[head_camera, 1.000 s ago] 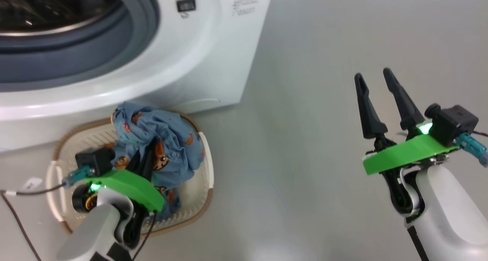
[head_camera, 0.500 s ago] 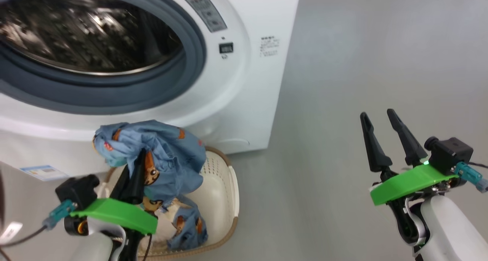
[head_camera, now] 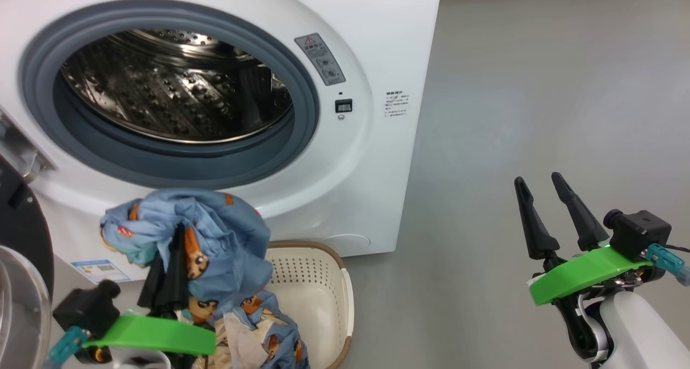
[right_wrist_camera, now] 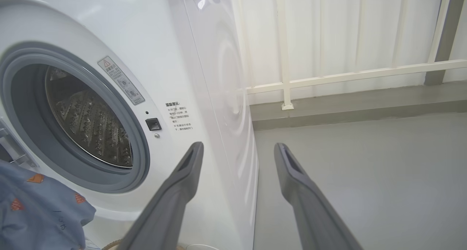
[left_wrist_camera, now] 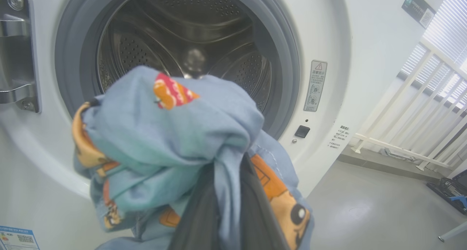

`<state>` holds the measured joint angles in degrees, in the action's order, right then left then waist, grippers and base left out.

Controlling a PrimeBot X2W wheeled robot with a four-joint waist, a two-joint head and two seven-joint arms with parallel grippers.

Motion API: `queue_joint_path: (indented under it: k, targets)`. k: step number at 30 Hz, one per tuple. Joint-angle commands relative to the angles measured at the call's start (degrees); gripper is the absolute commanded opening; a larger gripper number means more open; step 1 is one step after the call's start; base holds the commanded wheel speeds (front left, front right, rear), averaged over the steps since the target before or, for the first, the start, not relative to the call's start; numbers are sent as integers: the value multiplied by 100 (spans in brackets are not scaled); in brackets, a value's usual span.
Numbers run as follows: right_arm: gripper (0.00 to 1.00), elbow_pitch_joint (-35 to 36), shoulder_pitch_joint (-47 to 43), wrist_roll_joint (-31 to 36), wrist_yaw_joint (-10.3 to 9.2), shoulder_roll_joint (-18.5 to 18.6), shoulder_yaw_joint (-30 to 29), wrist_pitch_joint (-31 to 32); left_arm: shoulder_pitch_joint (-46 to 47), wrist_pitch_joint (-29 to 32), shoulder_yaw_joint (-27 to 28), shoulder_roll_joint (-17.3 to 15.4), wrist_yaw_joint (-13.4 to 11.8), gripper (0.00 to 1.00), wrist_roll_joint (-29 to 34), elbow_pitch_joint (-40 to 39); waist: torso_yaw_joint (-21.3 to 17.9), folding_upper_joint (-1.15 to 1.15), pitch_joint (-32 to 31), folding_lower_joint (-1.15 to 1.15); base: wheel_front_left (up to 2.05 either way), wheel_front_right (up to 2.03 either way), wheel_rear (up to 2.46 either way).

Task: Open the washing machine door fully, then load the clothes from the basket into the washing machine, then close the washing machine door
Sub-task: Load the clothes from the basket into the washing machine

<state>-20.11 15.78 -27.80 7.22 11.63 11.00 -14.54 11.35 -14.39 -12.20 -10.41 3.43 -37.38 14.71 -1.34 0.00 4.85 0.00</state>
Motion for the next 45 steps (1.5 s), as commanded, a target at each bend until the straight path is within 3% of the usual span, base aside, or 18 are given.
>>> queue_joint_path:
  k: [1,35,45]
  targets:
    - [100,137,-63,-16,26,96,90,-46,9,-61,224,-53,-48,0,93,-254,18,0,-62,0,0,0,0]
    - [100,111,-63,28,26,203,240,-46,-112,-45,193,-128,-504,0,756,-408,-127,0,-131,0,0,0,0]
    - [100,201,79,65,26,236,227,-46,761,-13,291,-301,-528,0,857,-217,-228,0,291,0,0,0,0]
